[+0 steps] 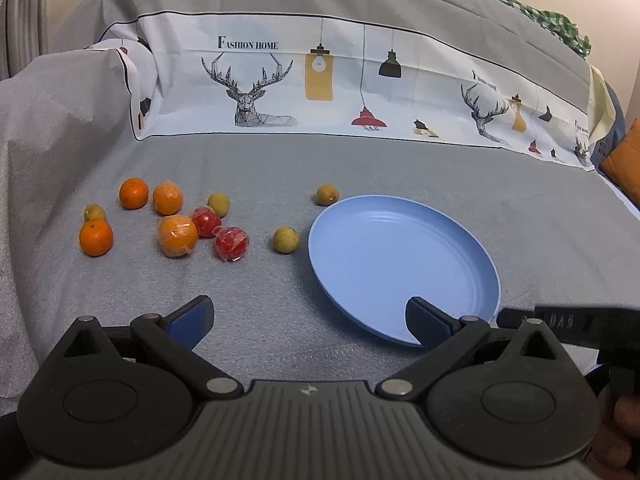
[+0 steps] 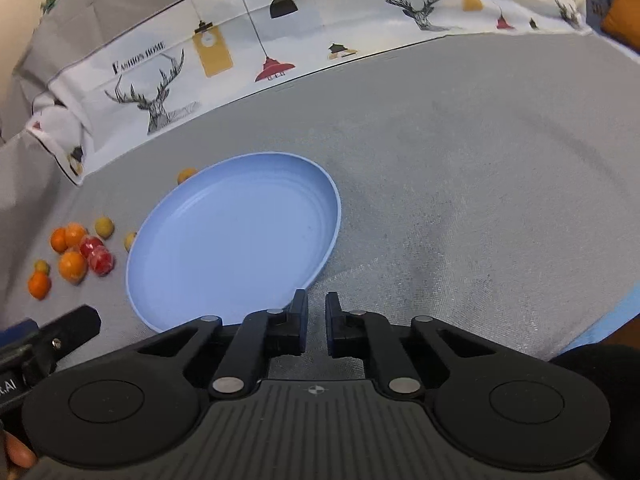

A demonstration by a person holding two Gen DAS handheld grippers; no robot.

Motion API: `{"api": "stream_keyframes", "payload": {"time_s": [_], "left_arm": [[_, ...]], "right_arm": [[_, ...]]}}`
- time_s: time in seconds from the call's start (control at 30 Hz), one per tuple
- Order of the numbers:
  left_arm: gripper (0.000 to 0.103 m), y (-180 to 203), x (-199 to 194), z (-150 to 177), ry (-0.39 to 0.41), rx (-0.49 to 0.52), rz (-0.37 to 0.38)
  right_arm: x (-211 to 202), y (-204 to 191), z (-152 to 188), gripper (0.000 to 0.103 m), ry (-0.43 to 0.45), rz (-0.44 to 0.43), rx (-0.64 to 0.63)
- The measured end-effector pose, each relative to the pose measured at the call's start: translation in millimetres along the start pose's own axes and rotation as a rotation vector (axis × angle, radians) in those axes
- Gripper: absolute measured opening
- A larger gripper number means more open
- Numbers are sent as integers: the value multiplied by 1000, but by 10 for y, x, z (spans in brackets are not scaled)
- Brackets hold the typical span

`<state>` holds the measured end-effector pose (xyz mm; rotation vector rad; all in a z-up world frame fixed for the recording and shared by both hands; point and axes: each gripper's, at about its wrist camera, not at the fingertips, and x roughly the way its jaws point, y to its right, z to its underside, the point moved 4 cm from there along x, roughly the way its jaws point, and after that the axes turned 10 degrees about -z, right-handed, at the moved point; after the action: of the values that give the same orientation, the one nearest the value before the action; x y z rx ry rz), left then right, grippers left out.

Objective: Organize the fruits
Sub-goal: 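Move both tools toward the fruit cluster beside the blue plate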

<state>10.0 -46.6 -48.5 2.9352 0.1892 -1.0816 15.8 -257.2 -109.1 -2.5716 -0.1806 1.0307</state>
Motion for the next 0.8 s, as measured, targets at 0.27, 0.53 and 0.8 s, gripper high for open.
{"api": "stream_keyframes", "payload": {"time_s": [0.27,0.53,0.8], "left_arm": [[103,1,-1,-2,-1,0,-1],[103,0,2,5,1,2,1],[93,4,-38,0,39,-3,-7]], "right_arm": [[245,42,-69,59,-7,-49,13],[233,49,-5,17,-18,4,-6],[51,90,-30,16,12,86,-32]]}}
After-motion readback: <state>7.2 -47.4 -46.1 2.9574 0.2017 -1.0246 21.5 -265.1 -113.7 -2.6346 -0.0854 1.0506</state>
